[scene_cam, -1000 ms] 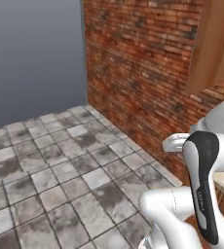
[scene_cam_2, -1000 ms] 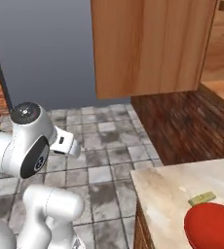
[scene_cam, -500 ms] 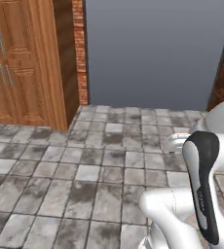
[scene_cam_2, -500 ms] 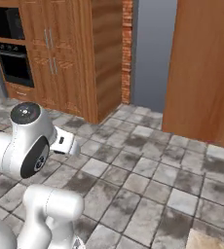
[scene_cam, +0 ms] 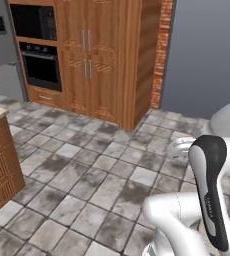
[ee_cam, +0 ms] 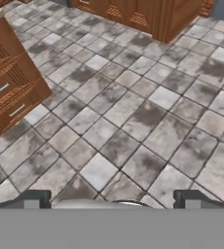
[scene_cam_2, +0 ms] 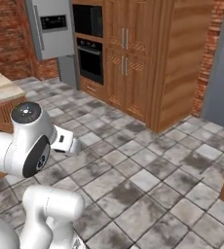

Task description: Pick the egg and butter from the fridge and place them by the bowl for mixing.

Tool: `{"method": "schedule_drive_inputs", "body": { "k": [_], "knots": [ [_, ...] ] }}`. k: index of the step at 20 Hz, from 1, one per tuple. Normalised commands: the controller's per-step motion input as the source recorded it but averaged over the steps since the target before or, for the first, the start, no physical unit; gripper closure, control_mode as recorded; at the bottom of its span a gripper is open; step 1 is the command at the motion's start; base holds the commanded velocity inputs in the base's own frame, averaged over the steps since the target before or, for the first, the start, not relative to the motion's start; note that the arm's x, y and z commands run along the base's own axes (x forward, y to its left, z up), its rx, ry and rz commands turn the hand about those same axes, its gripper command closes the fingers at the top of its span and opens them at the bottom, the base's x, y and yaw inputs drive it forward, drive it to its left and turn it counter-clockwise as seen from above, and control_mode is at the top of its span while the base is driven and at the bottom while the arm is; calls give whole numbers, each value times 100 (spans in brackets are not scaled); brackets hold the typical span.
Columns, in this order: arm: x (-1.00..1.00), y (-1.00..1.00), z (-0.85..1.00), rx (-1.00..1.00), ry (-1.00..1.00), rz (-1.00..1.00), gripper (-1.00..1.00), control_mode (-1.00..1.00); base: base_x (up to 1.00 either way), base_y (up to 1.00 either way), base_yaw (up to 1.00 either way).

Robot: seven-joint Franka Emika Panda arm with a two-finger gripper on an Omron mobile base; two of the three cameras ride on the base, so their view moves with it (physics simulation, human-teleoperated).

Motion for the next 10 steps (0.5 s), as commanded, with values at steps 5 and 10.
{"method": "schedule_drive_inputs", "body": {
  "k": [5, 10],
  "knots": [
    [0, 0, 0, 0, 0, 0, -100, 100, 87, 6, 34],
    [0, 0, 0, 0, 0, 0, -100, 100, 93, 3, 27]
  ]
}}
